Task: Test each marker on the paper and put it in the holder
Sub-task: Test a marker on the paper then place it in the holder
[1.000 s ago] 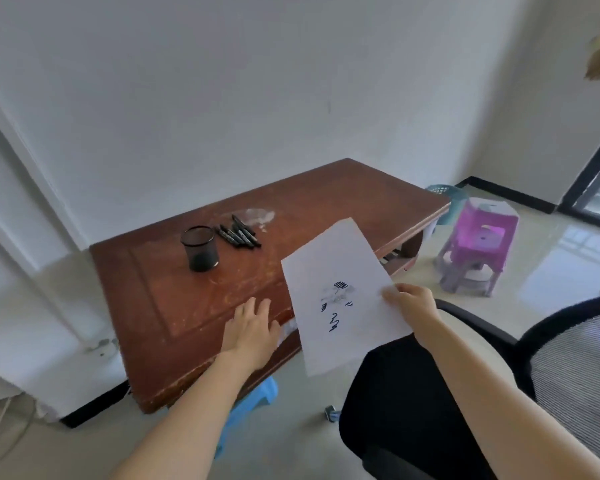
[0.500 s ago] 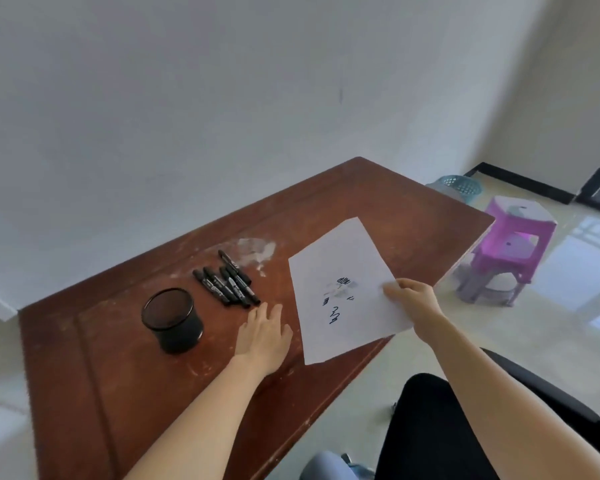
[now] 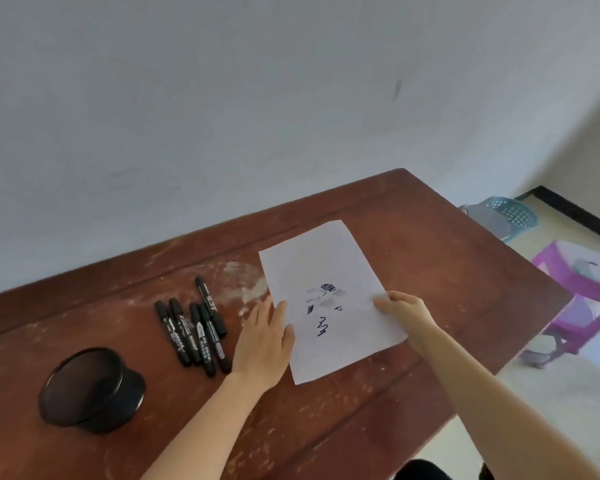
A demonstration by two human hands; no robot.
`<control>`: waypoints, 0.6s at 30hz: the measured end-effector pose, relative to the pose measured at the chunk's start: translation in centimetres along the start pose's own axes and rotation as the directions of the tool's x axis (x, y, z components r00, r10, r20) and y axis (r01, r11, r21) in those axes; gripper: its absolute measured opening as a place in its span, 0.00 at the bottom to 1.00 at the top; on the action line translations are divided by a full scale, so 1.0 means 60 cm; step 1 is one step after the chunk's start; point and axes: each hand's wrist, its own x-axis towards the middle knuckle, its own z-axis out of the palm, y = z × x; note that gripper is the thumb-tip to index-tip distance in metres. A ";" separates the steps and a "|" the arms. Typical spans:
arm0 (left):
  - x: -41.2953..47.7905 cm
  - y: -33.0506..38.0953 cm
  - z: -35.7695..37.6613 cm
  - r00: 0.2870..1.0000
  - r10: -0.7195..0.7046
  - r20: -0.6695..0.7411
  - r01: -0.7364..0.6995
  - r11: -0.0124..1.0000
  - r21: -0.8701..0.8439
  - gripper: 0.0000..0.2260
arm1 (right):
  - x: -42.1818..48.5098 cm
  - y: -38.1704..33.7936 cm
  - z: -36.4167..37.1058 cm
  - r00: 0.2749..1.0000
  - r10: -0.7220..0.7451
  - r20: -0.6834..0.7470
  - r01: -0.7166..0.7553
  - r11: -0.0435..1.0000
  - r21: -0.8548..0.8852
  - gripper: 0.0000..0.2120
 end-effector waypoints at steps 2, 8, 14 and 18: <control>0.032 0.011 0.018 0.998 -0.055 -0.041 0.054 0.998 -0.010 0.23 | 0.062 -0.012 -0.005 0.997 -0.008 0.072 0.014 0.996 -0.085 0.04; 0.074 0.013 0.064 0.957 -0.260 -0.130 0.258 0.966 -0.033 0.25 | 0.187 -0.038 -0.010 0.906 -0.024 0.423 0.205 0.899 -0.388 0.07; 0.063 0.004 0.099 0.930 -0.321 -0.178 0.287 0.938 -0.191 0.24 | 0.228 -0.030 0.020 0.844 -0.072 0.532 0.396 0.753 -0.526 0.18; 0.060 0.003 0.117 0.930 -0.295 -0.221 0.264 0.951 -0.159 0.24 | 0.243 -0.036 0.038 0.833 -0.191 0.519 0.509 0.635 -0.582 0.20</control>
